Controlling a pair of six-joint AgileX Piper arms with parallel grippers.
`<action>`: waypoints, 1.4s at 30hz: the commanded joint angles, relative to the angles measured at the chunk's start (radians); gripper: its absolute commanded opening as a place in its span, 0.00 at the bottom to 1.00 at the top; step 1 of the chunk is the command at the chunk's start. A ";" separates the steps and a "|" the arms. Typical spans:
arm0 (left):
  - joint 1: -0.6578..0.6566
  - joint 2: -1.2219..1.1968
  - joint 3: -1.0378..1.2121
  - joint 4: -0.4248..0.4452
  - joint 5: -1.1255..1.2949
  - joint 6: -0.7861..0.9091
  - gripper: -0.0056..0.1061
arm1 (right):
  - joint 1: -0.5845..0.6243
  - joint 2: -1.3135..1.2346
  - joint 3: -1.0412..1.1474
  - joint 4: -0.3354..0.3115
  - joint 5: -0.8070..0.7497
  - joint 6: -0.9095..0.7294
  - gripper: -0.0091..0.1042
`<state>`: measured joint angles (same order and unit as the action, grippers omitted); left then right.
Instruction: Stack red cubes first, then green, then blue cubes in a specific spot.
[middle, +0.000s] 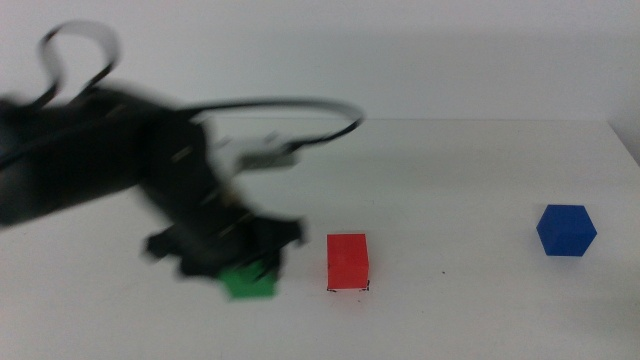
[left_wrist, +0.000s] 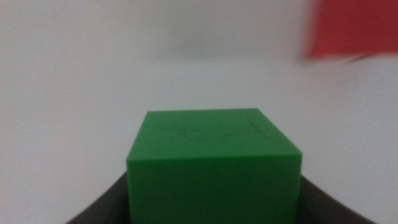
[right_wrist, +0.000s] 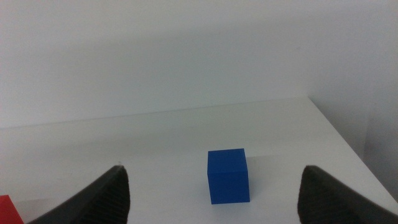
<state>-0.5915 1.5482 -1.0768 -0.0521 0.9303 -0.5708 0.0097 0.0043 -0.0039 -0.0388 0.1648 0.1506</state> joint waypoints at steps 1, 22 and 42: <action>-0.064 0.078 -0.148 0.052 0.067 -0.071 0.23 | 0.002 -0.004 0.004 -0.006 -0.008 -0.009 0.90; -0.157 0.424 -0.521 0.113 0.082 -0.213 0.27 | 0.002 -0.004 0.004 -0.006 -0.008 -0.009 0.90; -0.157 0.439 -0.519 0.115 0.053 -0.220 0.35 | 0.002 -0.004 0.004 -0.006 -0.008 -0.009 0.90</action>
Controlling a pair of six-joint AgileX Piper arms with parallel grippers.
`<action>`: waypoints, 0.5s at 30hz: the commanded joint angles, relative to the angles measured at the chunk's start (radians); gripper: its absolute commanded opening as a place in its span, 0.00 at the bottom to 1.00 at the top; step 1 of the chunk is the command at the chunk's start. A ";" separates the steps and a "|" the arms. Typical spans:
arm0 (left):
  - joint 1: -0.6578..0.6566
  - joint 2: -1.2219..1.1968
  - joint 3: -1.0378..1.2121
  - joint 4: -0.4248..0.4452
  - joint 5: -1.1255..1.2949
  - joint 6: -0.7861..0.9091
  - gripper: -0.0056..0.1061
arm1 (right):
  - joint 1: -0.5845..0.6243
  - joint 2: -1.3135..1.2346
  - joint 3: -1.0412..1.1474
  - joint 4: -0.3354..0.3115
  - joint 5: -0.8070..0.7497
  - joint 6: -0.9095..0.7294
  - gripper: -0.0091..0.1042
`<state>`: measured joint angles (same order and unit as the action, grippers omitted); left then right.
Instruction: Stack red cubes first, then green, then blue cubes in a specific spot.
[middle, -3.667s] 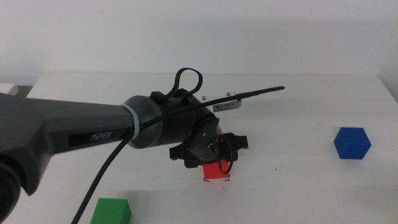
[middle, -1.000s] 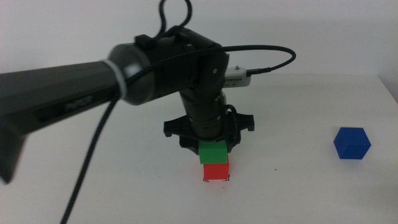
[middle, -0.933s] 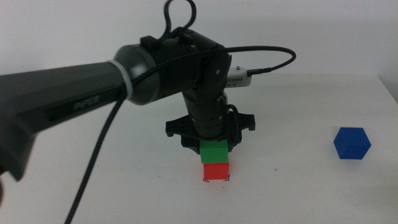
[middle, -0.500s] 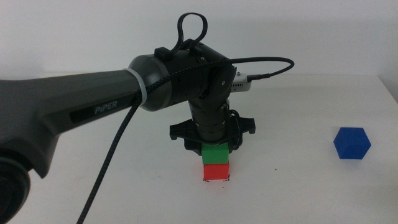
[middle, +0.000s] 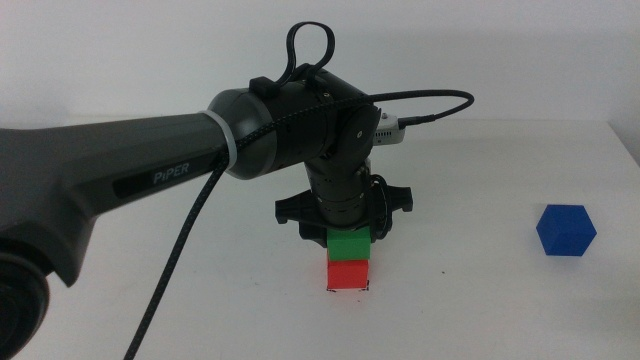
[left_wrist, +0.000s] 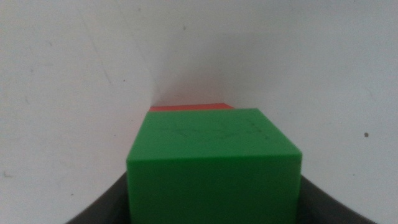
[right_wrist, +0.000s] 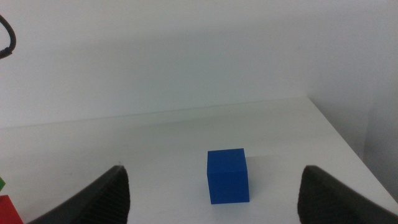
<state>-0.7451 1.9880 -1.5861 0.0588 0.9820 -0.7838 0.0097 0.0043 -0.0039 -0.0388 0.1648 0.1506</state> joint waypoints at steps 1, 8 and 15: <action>-0.003 0.000 -0.001 0.005 -0.011 -0.010 0.35 | 0.002 -0.004 0.004 -0.006 -0.008 -0.009 0.90; -0.003 0.012 0.000 -0.007 -0.023 -0.001 0.41 | 0.002 -0.004 0.004 -0.006 -0.008 -0.009 0.90; -0.003 0.016 -0.002 -0.010 -0.020 0.014 0.85 | 0.002 -0.004 0.004 -0.006 -0.008 -0.009 0.90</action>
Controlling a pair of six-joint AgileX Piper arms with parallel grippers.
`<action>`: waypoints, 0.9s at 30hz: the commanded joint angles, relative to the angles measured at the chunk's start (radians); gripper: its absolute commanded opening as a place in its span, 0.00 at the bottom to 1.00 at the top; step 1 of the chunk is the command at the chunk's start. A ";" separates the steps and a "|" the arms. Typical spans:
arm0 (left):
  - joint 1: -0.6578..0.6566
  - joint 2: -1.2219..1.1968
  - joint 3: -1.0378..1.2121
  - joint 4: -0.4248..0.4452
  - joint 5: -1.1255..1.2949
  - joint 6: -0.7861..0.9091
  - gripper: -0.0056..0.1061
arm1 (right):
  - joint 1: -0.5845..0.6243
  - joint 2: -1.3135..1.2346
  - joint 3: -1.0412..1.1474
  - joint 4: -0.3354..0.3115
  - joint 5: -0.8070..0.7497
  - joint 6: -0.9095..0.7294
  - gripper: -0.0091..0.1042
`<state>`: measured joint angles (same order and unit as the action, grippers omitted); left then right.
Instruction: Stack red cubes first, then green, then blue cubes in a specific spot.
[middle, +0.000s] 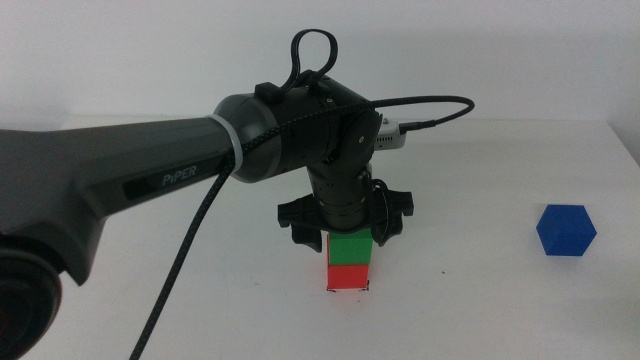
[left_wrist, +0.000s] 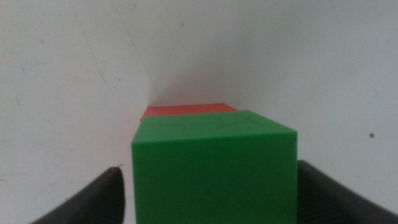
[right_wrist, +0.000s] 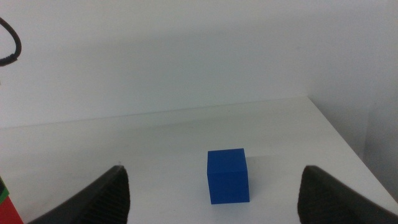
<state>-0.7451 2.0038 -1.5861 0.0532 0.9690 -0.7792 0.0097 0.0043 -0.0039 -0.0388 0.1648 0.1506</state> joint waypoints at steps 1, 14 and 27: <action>-0.003 0.000 -0.002 -0.002 -0.009 0.024 0.89 | 0.002 -0.004 0.004 -0.006 -0.008 -0.009 0.90; 0.017 -0.512 0.009 0.008 0.177 0.605 0.89 | 0.002 -0.004 0.004 -0.006 -0.008 -0.009 0.90; 0.077 -1.213 0.510 -0.118 -0.023 0.668 0.89 | 0.002 -0.004 0.004 -0.006 -0.008 -0.009 0.90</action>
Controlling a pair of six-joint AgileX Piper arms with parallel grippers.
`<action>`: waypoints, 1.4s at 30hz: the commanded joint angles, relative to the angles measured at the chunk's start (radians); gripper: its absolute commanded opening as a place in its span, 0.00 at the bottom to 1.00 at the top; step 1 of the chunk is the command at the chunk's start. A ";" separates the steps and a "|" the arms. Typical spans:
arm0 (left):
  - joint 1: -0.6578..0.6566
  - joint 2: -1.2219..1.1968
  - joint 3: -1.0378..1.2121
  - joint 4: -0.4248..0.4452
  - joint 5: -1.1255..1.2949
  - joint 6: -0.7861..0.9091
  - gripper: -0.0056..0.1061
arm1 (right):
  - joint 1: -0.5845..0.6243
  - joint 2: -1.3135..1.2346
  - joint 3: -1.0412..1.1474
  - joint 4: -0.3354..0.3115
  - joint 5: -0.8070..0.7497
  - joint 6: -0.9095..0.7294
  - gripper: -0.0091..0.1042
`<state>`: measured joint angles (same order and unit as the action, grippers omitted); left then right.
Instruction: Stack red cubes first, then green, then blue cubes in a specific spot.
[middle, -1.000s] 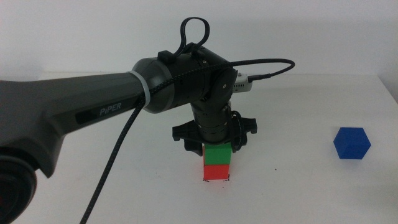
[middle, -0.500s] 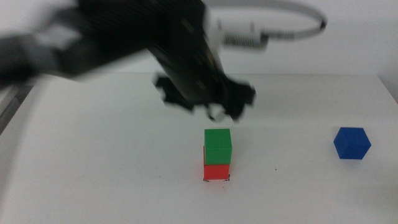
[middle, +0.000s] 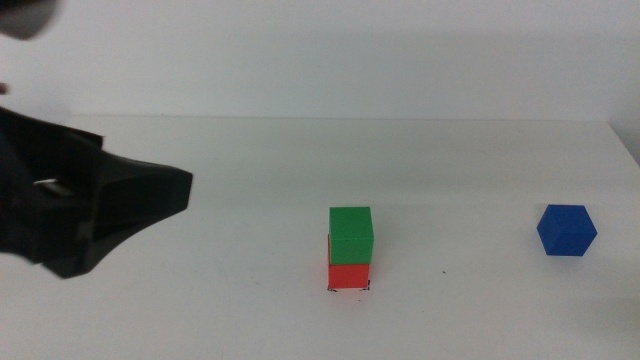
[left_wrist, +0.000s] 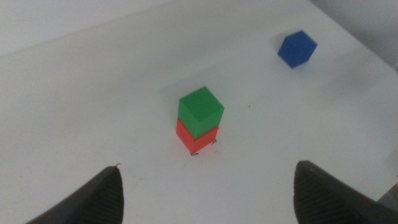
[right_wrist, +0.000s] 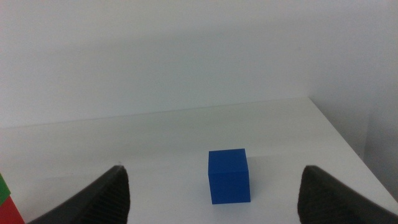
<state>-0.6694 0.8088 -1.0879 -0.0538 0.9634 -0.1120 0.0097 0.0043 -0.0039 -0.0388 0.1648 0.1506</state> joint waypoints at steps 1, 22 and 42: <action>0.002 -0.020 0.012 -0.025 -0.015 0.001 0.89 | 0.002 -0.004 0.004 -0.006 -0.008 -0.009 0.90; 0.002 -0.027 0.009 -0.039 -0.010 0.003 0.89 | 0.002 0.256 -0.265 -0.016 0.137 0.077 0.90; 0.002 -0.031 0.009 -0.033 -0.045 0.007 0.89 | -0.029 1.389 -1.100 -0.001 0.770 -0.101 0.90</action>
<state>-0.6688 0.7848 -1.0807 -0.0879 0.9448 -0.1082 -0.0115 1.3214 -1.0681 -0.0420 0.8939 0.0872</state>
